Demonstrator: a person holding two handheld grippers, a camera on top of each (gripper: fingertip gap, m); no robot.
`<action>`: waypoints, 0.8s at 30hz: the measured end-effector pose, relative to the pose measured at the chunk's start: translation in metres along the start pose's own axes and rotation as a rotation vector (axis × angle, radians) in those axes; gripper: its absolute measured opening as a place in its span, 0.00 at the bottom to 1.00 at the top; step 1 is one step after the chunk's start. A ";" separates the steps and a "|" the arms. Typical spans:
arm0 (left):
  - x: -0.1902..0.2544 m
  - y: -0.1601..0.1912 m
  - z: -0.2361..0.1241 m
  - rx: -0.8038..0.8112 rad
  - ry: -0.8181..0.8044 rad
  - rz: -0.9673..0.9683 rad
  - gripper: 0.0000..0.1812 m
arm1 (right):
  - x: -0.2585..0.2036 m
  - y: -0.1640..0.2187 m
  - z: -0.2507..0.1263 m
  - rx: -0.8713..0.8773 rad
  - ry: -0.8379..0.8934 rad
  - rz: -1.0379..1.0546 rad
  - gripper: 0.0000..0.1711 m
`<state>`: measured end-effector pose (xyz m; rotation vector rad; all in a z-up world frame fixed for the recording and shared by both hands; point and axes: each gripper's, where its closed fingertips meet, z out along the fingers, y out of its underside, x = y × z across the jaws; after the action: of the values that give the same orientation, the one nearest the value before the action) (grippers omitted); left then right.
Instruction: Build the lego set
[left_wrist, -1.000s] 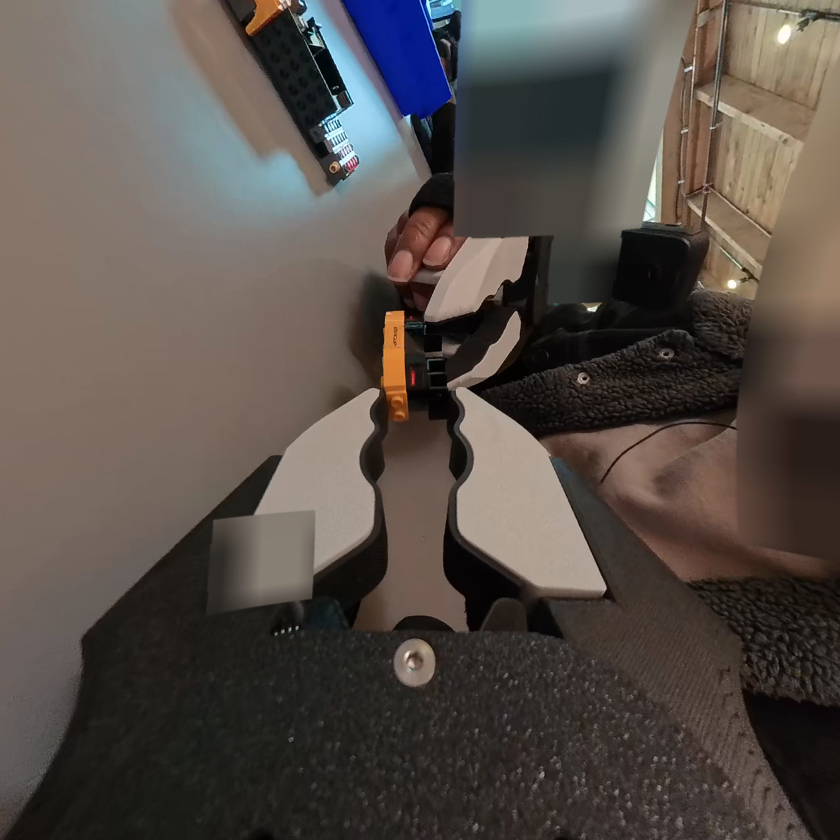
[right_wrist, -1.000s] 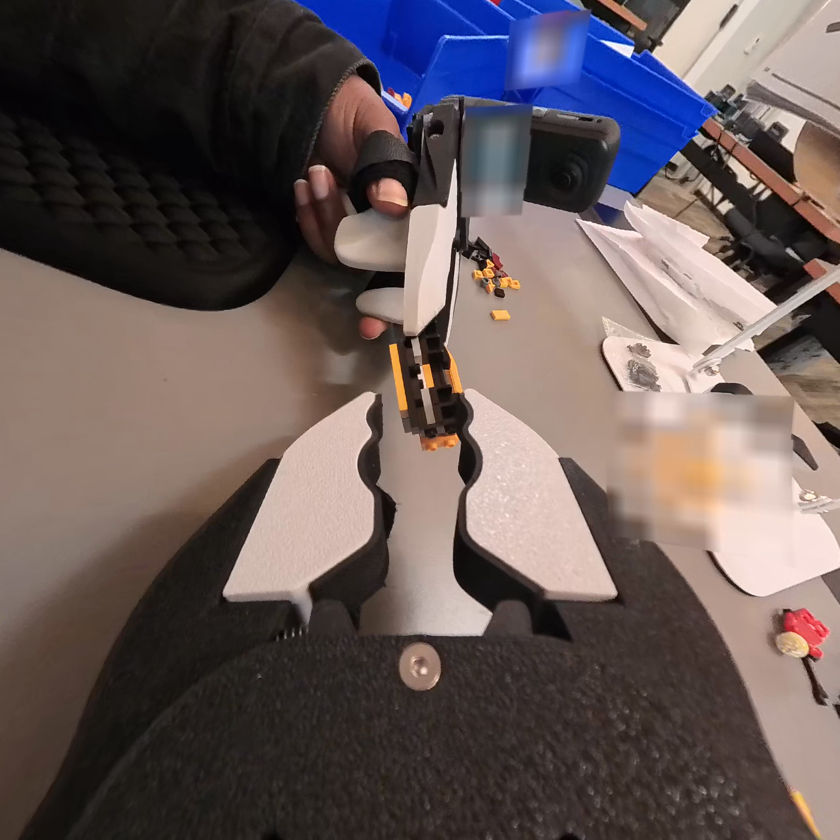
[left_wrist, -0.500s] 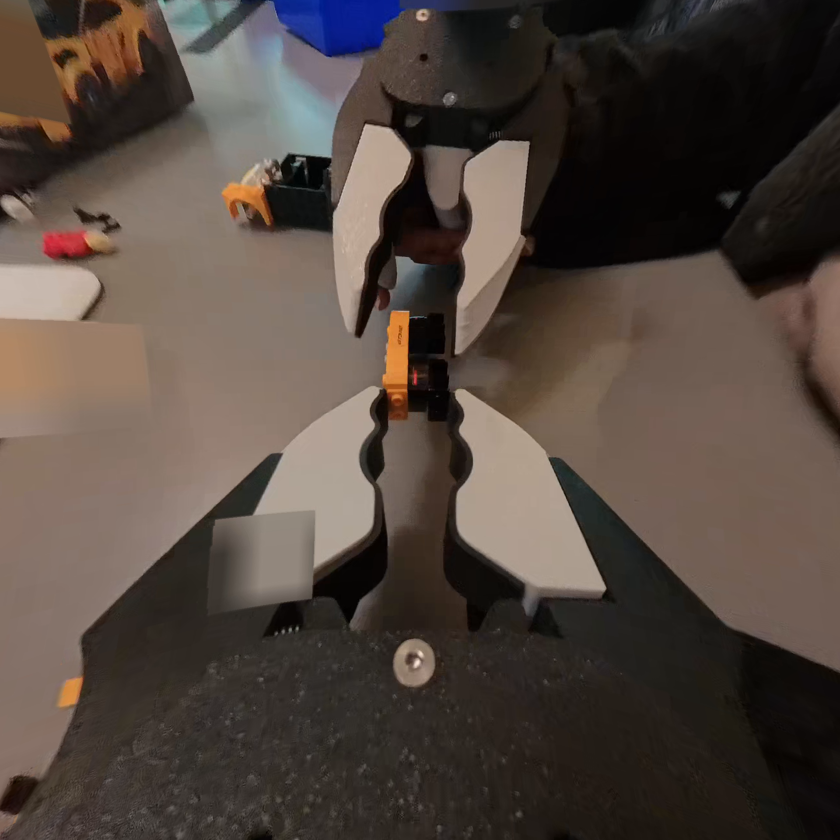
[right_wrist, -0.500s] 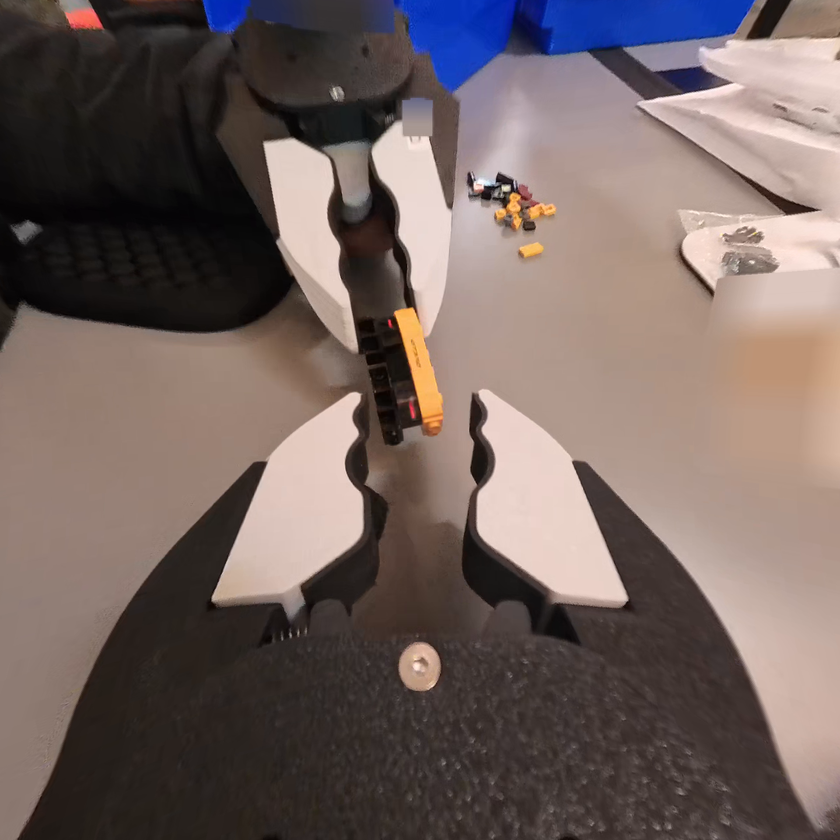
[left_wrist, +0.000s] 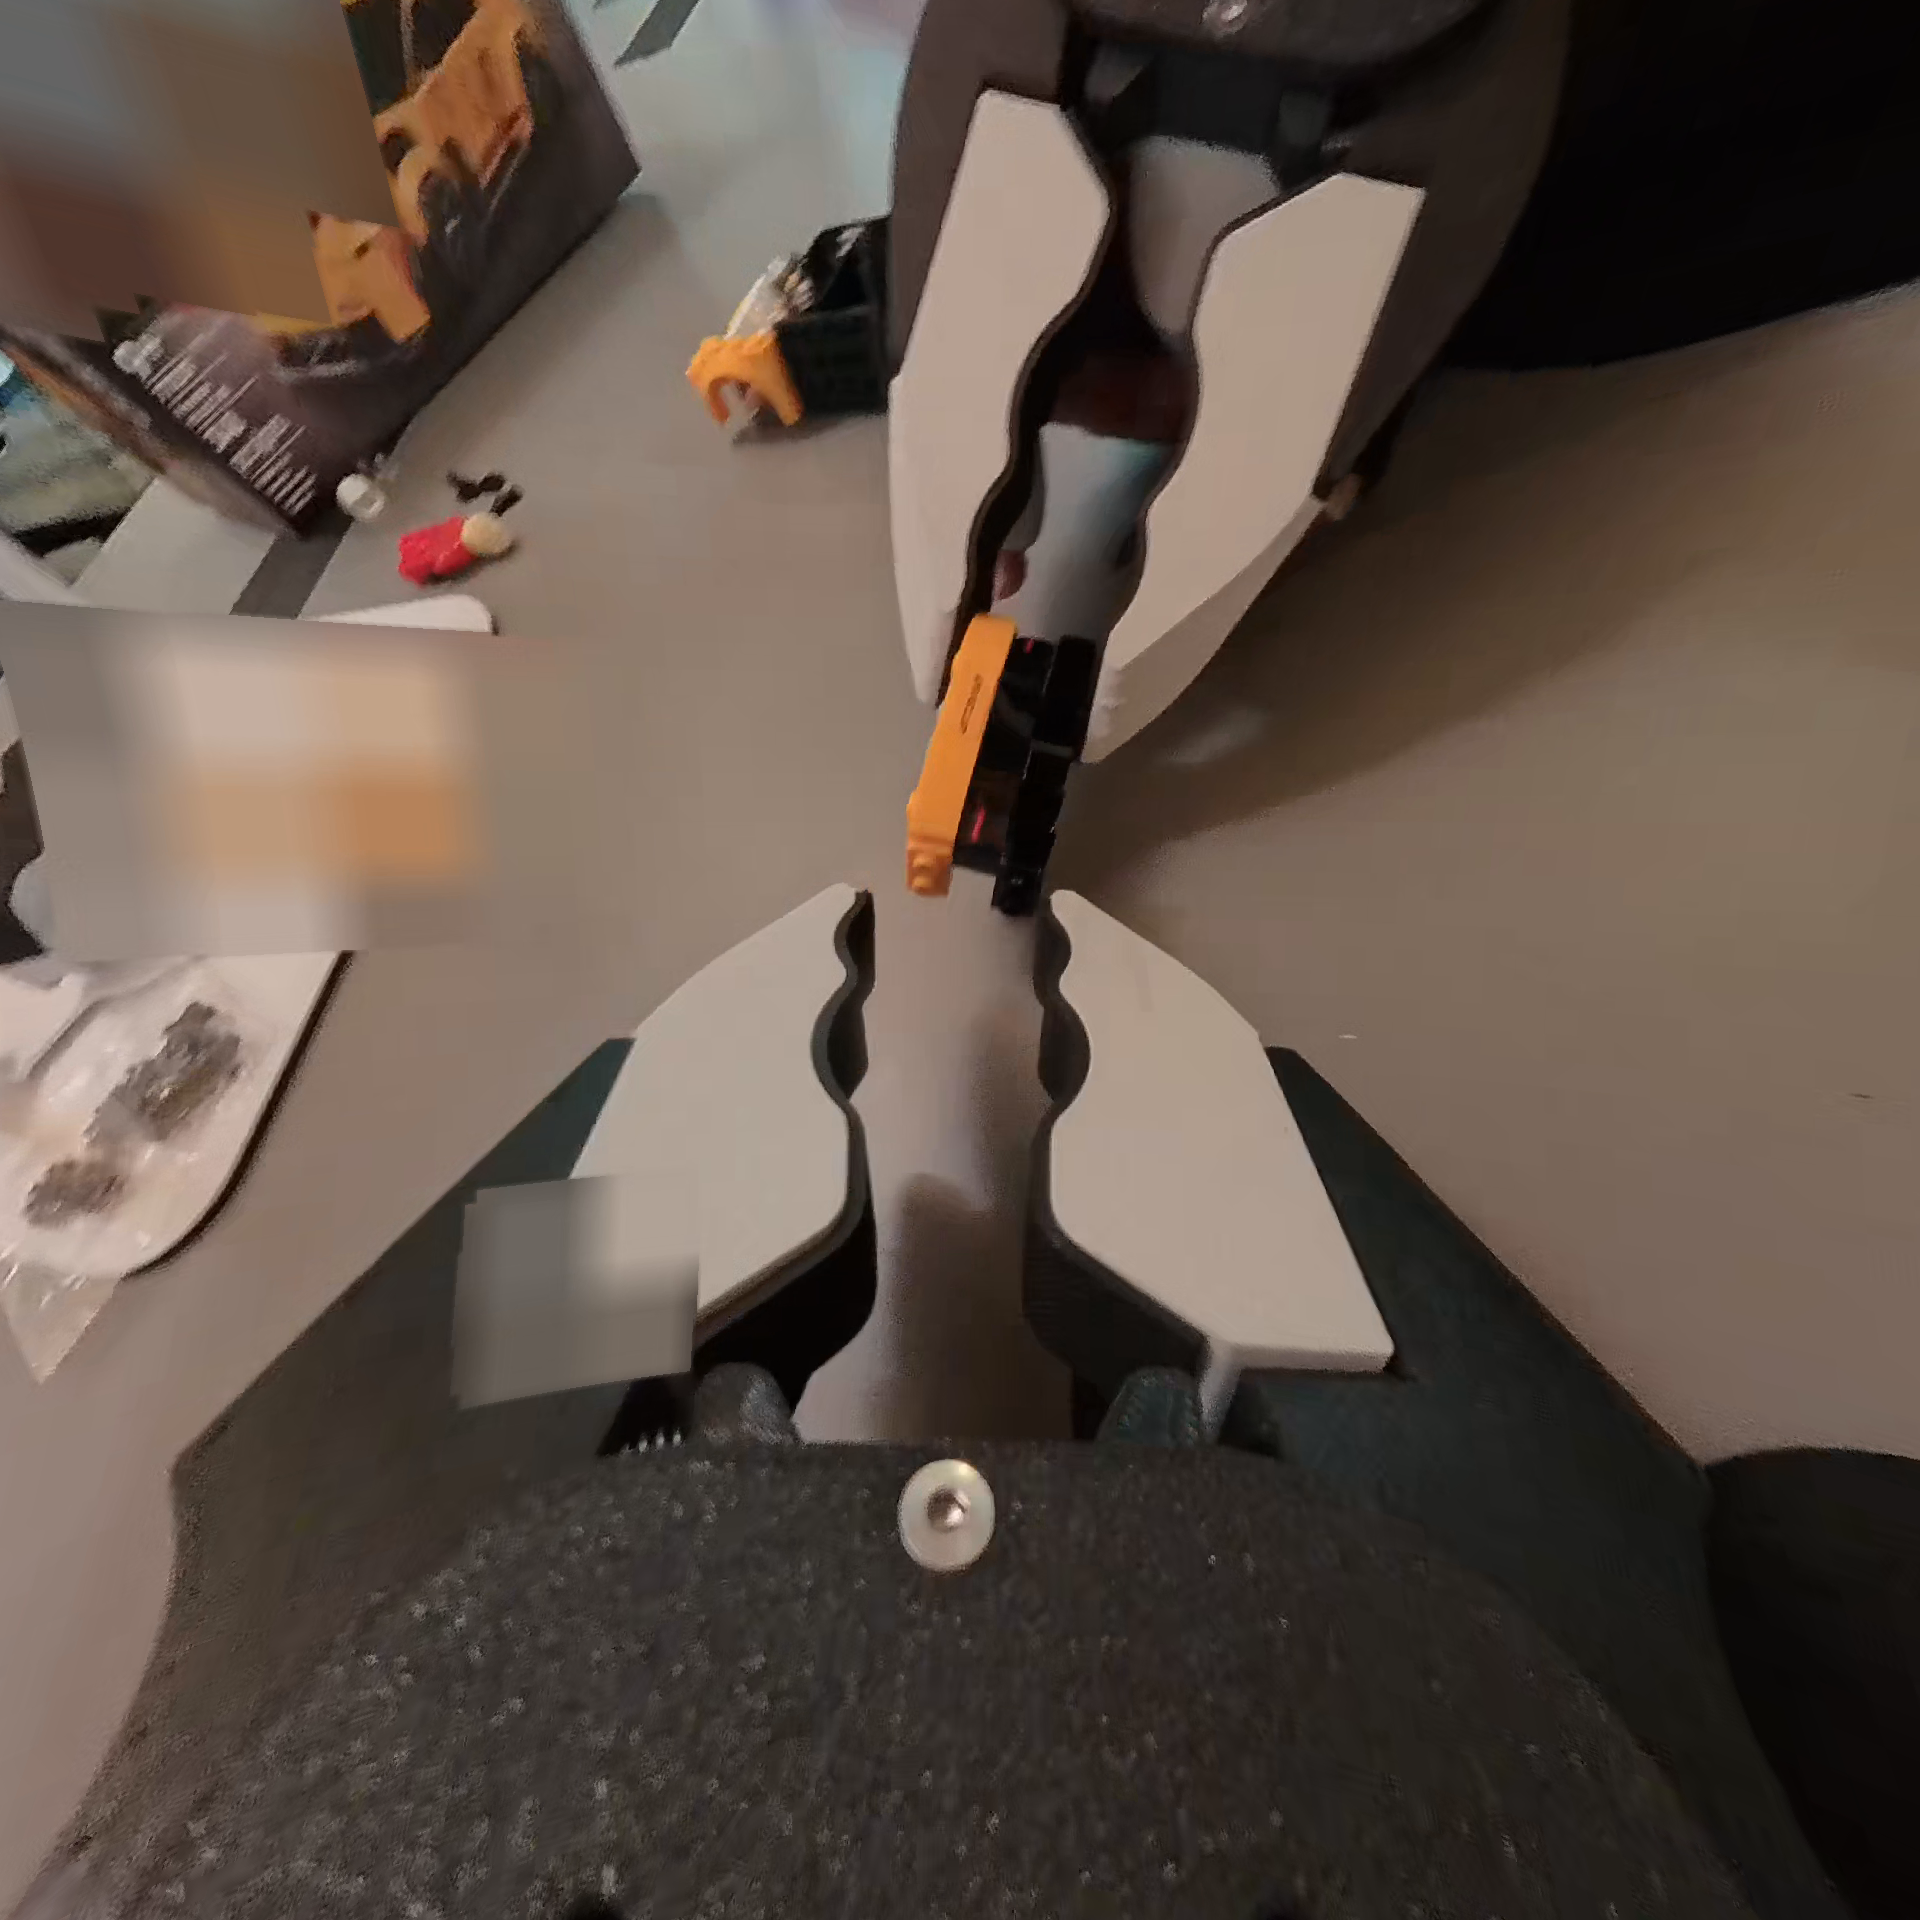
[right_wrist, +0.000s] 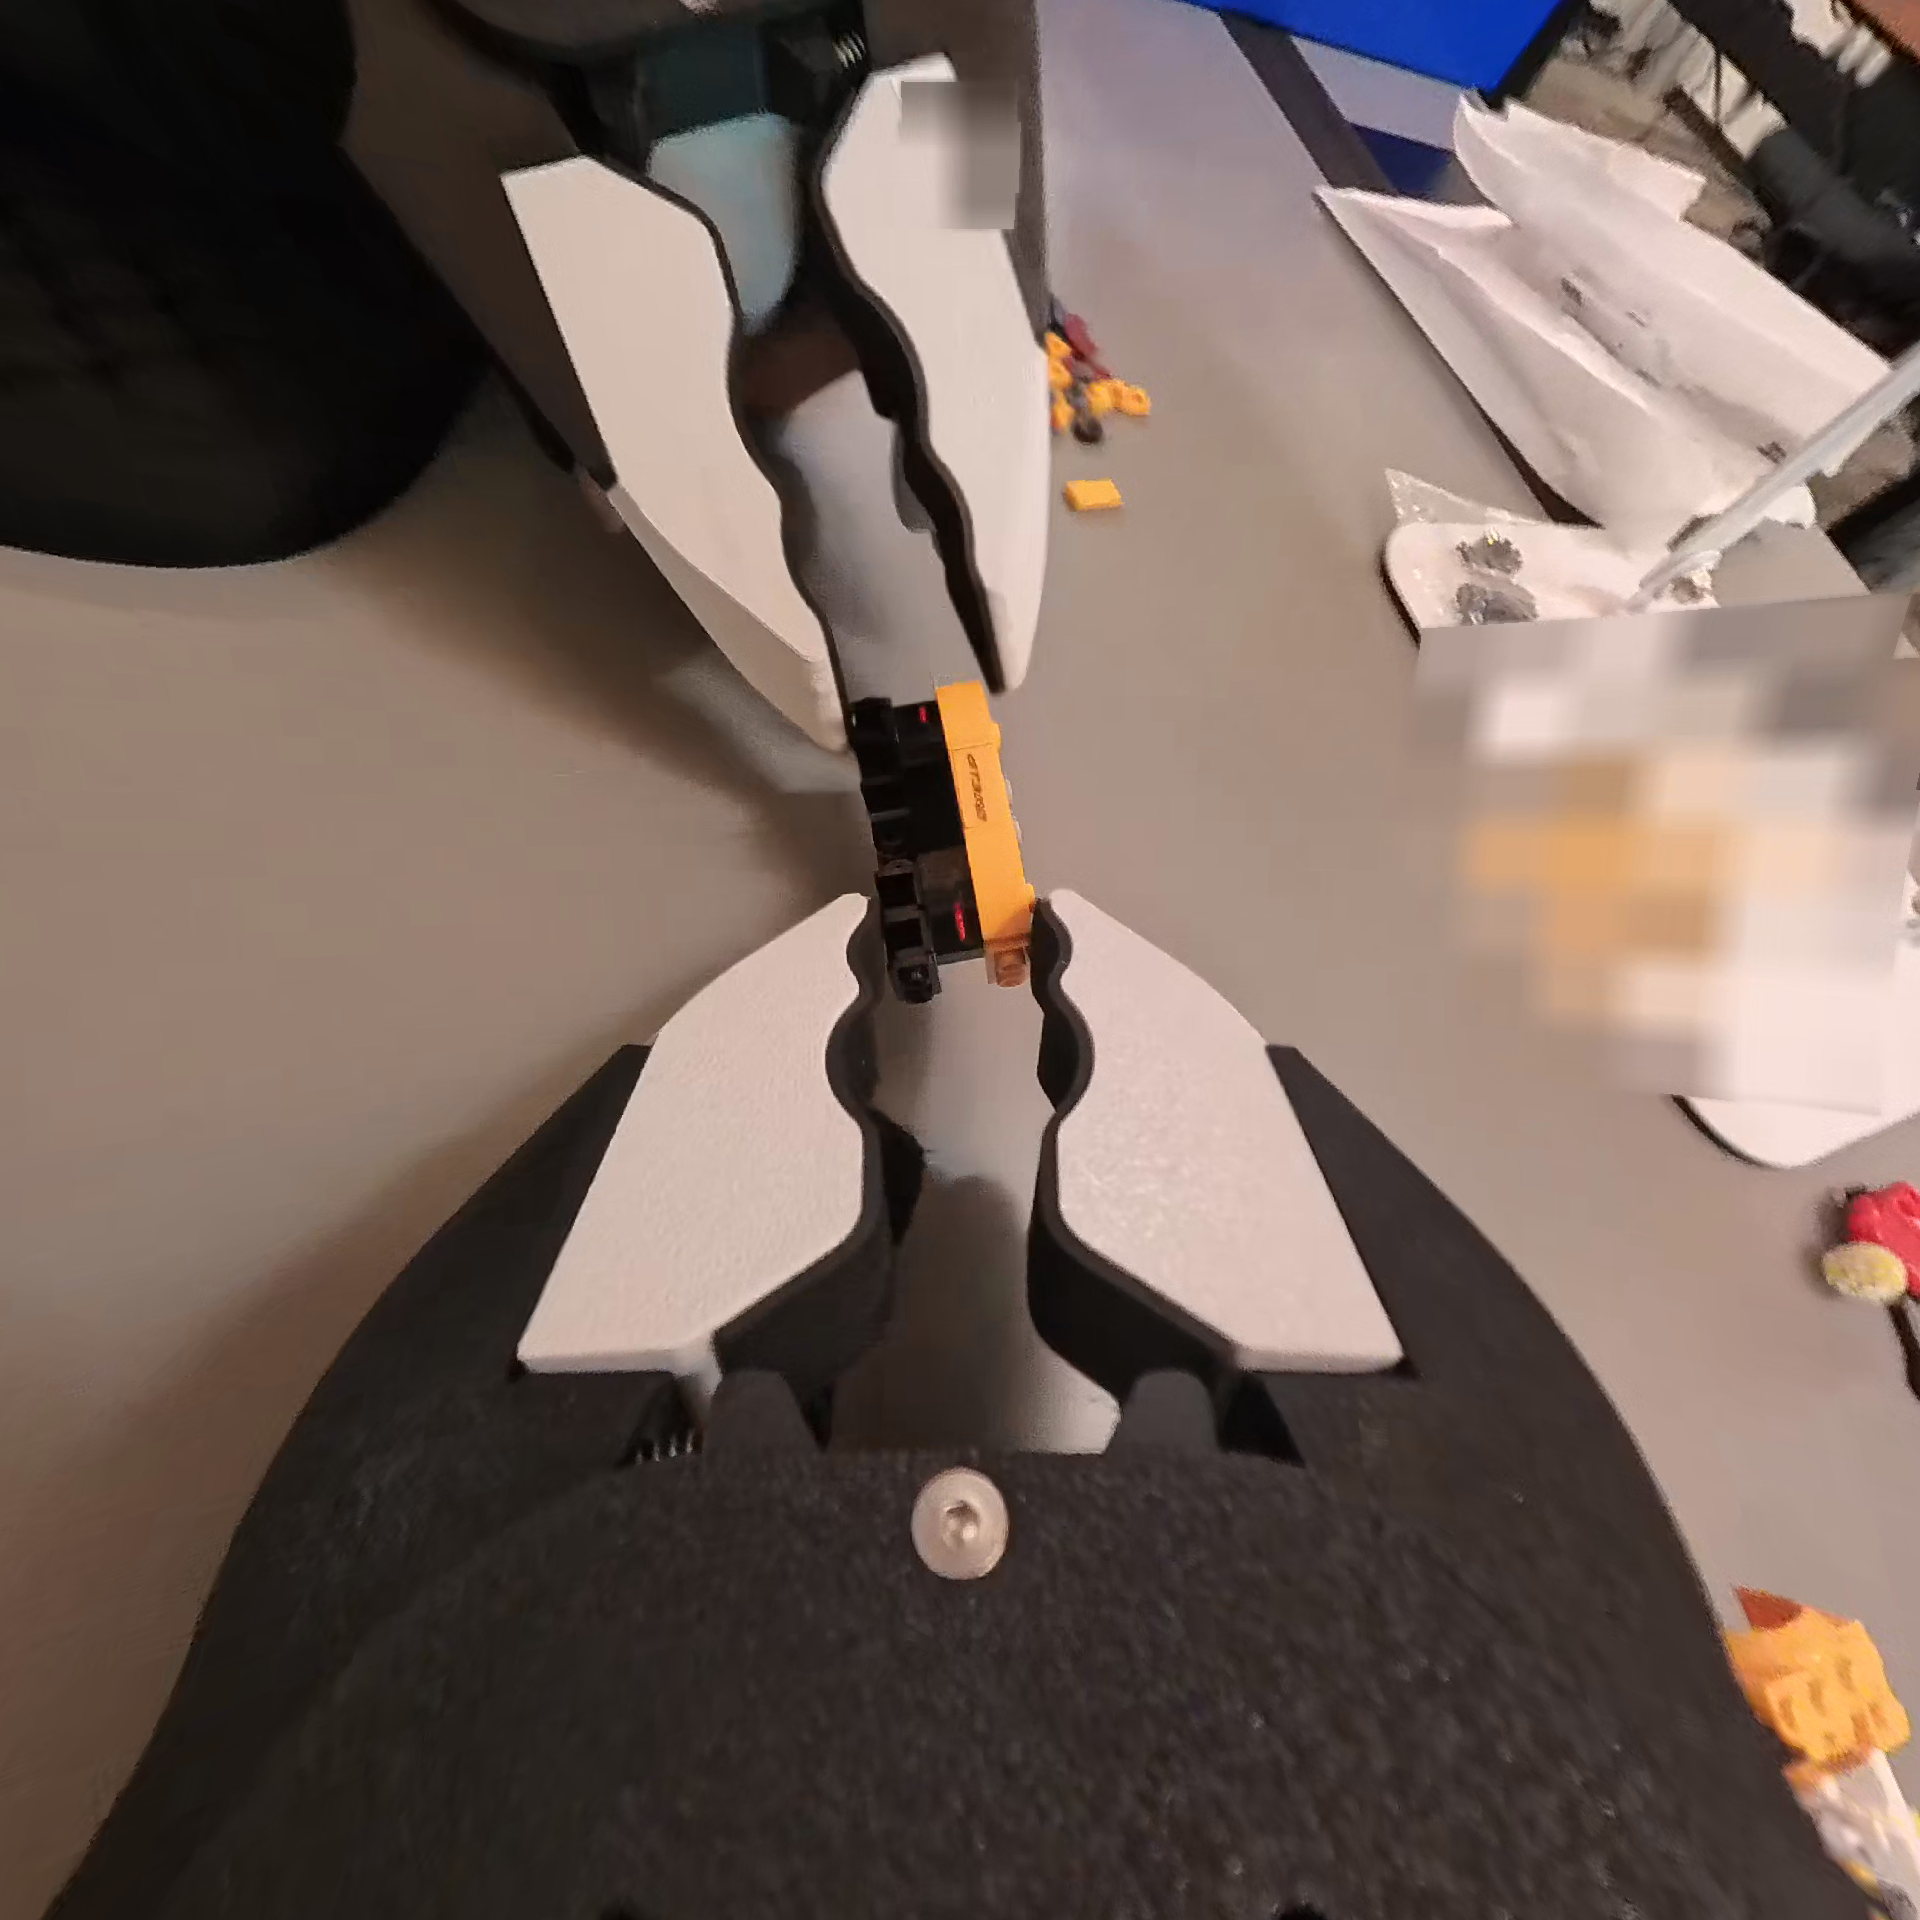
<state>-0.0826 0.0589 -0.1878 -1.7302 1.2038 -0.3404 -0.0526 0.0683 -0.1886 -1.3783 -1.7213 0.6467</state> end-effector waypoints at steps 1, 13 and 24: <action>-0.006 0.003 0.000 -0.016 -0.032 -0.012 0.16 | 0.005 0.004 0.001 -0.020 0.019 0.022 0.16; -0.055 0.010 -0.018 0.020 -0.247 -0.272 0.06 | 0.050 0.022 0.008 -0.103 0.058 0.250 0.16; -0.060 -0.001 -0.030 0.144 -0.263 -0.365 0.06 | 0.035 0.025 0.016 -0.146 -0.003 0.057 0.16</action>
<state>-0.1307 0.0933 -0.1555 -1.8003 0.6587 -0.3906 -0.0543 0.1106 -0.2074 -1.5330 -1.7661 0.5637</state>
